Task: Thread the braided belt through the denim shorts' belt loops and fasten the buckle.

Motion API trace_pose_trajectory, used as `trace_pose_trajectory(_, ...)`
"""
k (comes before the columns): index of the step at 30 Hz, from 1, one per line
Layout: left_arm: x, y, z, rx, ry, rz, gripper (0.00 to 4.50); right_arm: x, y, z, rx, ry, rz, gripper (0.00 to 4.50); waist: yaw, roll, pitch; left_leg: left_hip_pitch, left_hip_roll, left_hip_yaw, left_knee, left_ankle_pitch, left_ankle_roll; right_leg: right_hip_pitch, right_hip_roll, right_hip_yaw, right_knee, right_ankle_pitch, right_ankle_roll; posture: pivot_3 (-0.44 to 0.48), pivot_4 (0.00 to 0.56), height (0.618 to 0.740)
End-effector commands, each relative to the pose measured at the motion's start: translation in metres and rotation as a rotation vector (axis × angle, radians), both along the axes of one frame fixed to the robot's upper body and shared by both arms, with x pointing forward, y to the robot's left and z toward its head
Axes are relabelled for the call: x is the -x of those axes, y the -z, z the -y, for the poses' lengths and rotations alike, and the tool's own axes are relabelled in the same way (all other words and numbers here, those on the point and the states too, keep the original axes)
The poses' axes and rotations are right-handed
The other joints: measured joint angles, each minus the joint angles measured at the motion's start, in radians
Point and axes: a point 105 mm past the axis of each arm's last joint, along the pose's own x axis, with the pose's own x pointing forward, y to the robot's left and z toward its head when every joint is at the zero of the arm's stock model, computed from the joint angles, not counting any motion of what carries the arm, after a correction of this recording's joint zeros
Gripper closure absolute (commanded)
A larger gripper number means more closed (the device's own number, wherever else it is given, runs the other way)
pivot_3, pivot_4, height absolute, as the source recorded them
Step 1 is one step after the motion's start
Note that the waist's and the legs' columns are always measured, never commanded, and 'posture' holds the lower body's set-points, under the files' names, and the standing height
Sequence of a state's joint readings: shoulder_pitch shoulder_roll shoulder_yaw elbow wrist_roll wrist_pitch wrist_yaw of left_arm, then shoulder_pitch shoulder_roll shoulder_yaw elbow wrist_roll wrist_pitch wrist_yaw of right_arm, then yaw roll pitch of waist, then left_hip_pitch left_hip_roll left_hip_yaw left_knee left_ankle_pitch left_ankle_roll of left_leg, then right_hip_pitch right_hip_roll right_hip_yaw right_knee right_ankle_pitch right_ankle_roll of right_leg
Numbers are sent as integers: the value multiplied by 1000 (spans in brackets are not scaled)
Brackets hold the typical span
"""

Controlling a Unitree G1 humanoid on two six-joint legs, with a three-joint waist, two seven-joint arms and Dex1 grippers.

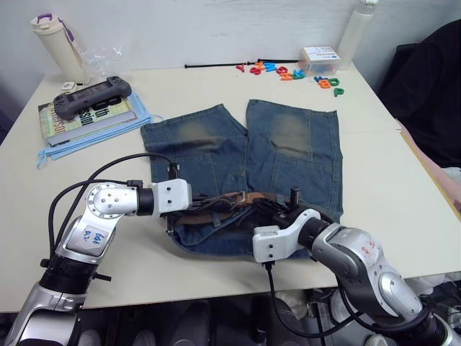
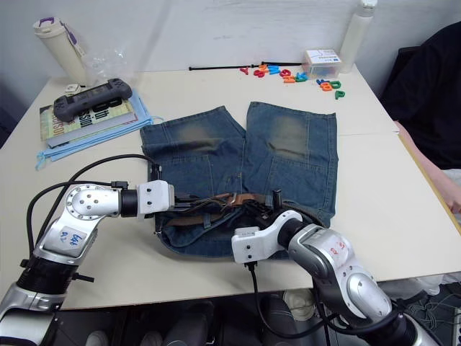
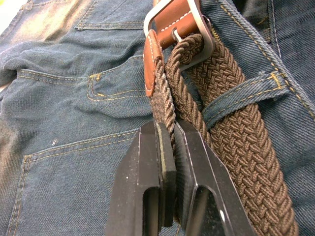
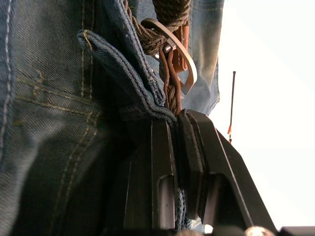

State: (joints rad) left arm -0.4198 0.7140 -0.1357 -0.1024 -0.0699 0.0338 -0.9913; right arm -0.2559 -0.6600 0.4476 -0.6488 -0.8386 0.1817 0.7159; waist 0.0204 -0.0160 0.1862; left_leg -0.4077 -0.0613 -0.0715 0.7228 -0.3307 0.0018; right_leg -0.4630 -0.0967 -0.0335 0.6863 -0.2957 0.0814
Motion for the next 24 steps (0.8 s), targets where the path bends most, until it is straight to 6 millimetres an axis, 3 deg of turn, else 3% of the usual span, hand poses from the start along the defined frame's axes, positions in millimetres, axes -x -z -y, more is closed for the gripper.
trace_pose_trajectory(1,6,-5,5,-5,32,29,4500,-8,-21,1,-11,1,90,4460,0,0,0,0,0,0,0,0,0,0,0,1,0,0,0,0,150,659)
trace_pose_trajectory(14,9,-9,-1,-43,33,48,4500,-5,-17,-7,-88,3,60,4460,-2,-2,1,0,0,2,2,-1,2,-1,1,4,4,-1,-1,0,150,659)
trace_pose_trajectory(24,11,-23,-21,-75,-11,80,4500,-4,-9,-7,-85,10,21,4460,-15,-2,1,0,1,1,2,-2,3,-2,1,4,5,-1,-1,0,150,659)
